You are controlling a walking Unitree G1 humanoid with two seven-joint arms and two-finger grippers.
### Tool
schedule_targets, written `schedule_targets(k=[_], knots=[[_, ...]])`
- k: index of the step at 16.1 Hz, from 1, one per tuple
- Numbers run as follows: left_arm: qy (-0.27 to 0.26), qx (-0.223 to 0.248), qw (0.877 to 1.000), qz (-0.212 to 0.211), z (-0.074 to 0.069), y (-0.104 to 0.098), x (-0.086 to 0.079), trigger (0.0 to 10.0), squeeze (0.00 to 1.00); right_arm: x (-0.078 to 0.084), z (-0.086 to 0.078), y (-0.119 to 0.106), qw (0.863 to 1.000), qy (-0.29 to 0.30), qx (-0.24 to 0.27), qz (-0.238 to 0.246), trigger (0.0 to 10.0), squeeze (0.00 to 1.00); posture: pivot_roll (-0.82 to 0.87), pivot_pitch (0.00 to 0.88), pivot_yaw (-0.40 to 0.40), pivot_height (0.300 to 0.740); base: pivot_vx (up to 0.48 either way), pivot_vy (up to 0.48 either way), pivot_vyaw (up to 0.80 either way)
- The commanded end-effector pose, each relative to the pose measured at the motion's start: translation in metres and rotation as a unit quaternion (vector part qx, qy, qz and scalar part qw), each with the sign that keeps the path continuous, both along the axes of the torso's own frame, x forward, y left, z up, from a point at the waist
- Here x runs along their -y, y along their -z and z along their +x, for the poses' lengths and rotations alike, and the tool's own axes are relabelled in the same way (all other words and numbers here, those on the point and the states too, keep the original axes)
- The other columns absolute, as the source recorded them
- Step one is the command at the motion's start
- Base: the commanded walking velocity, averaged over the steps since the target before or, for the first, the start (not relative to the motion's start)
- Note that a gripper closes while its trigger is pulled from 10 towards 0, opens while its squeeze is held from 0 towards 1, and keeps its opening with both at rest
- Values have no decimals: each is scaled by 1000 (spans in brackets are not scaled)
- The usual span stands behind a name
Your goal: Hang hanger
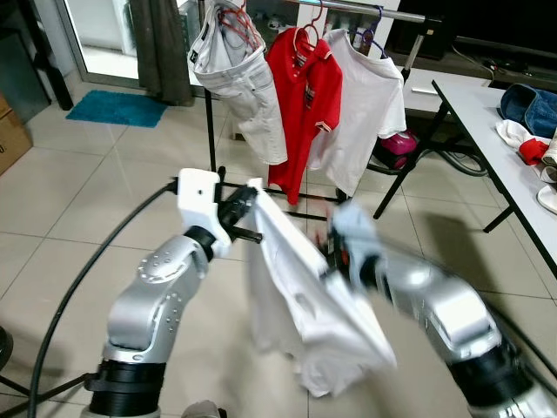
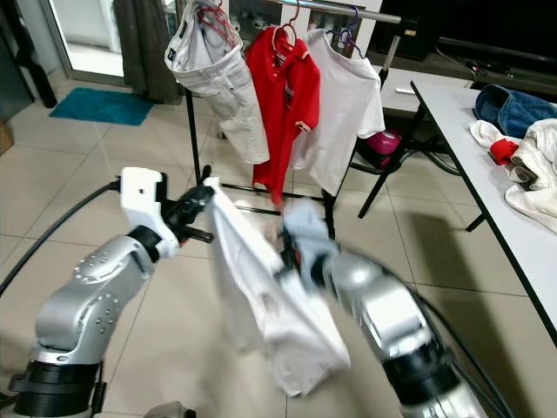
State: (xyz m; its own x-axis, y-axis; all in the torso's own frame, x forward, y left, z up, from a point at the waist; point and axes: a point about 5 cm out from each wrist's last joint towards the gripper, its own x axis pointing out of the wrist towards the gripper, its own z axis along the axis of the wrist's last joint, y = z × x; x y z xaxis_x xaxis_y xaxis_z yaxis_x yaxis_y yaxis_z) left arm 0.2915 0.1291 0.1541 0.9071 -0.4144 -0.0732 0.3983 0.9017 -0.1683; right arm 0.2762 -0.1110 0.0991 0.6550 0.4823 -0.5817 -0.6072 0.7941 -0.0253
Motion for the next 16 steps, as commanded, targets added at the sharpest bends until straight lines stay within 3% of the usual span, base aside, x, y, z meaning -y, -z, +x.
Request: schedule_targets(k=[1,3,4,5,6,10,12,13,16], knots=[[-14,22,1000,0,3,-9,-3,0,0,12,4,-2,999,22,8,-26,10000,0,0,0,-96,740,0,0,0],[-8,18,1000,0,3,-7,-1,0,0,21,23,-17,992,104,66,-6,10000,0,0,0,-97,740,0,0,0],[11,10,1000,2,1,-4,3,0,0,26,39,-38,975,172,131,44,10000,0,0,0,-97,740,0,0,0],[41,0,999,10,-2,-1,10,0,0,32,48,-58,950,236,170,110,10000,0,0,0,-97,740,0,0,0],[68,-11,998,13,-7,3,18,0,0,33,51,-71,934,261,188,158,10000,0,2,0,-95,740,0,0,0],[73,-13,997,10,-8,4,23,0,0,2,40,-63,960,163,158,167,10000,0,8,0,-96,740,0,0,0],[68,-8,998,9,-6,2,21,0,0,-10,30,-46,981,100,118,120,10000,0,8,0,-95,740,0,0,0],[66,-6,998,9,-6,1,20,0,0,-13,27,-41,984,89,113,109,10000,0,8,0,-95,740,0,0,0],[42,2,999,13,-1,-1,15,0,0,-13,29,-52,977,90,134,143,10000,0,3,0,-91,740,0,0,0]])
